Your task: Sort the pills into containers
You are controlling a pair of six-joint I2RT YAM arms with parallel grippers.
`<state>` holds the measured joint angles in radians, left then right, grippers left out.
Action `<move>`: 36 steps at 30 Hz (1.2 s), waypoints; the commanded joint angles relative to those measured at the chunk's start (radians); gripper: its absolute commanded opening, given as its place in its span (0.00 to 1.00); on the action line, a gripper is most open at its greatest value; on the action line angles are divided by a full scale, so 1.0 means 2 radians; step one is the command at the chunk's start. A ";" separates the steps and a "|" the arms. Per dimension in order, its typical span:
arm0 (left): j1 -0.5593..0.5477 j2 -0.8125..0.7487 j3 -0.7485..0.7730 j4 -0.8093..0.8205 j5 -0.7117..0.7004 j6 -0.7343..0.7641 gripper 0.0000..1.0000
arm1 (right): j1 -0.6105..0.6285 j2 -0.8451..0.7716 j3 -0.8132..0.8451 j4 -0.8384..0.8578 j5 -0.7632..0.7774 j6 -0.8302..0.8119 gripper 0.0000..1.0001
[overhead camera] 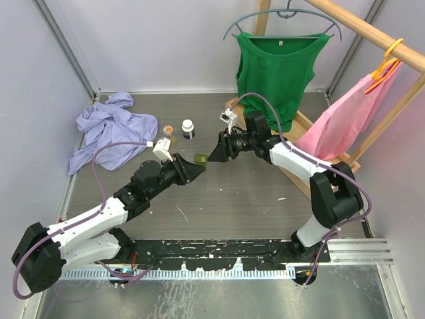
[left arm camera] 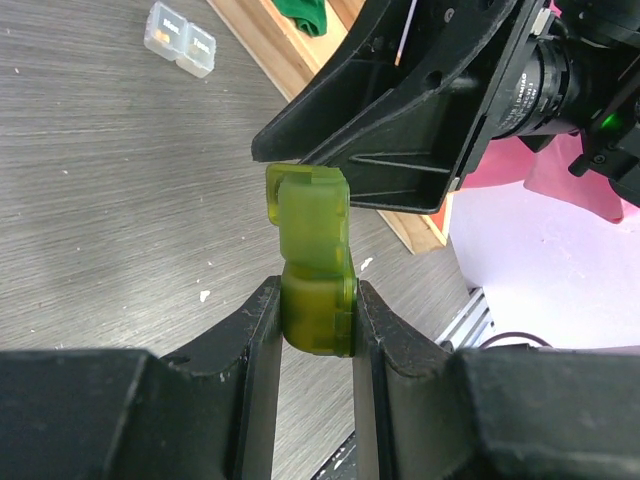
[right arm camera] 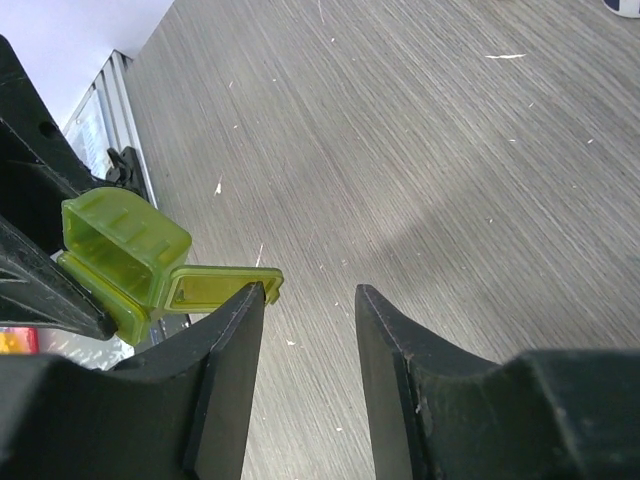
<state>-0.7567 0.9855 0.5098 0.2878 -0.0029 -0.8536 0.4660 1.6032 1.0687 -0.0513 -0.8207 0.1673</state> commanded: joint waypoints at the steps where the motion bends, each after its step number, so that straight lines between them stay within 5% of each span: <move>1: 0.003 0.000 -0.002 0.055 0.016 -0.004 0.00 | 0.004 -0.002 0.020 0.014 -0.015 0.002 0.47; 16: 0.036 0.014 -0.065 0.126 0.004 -0.084 0.00 | -0.036 -0.018 -0.005 0.069 -0.077 0.034 0.93; 27: 0.069 0.056 -0.107 0.173 -0.004 -0.170 0.03 | -0.040 0.010 -0.011 0.087 -0.079 0.061 0.95; 36: 0.069 0.165 -0.092 0.237 0.020 -0.186 0.07 | -0.043 0.010 -0.011 0.086 -0.074 0.061 0.95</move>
<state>-0.6216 1.2407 0.2905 0.6365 0.0090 -1.2018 0.3843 1.6409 1.0412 0.0761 -0.9623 0.2874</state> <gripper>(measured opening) 0.294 0.952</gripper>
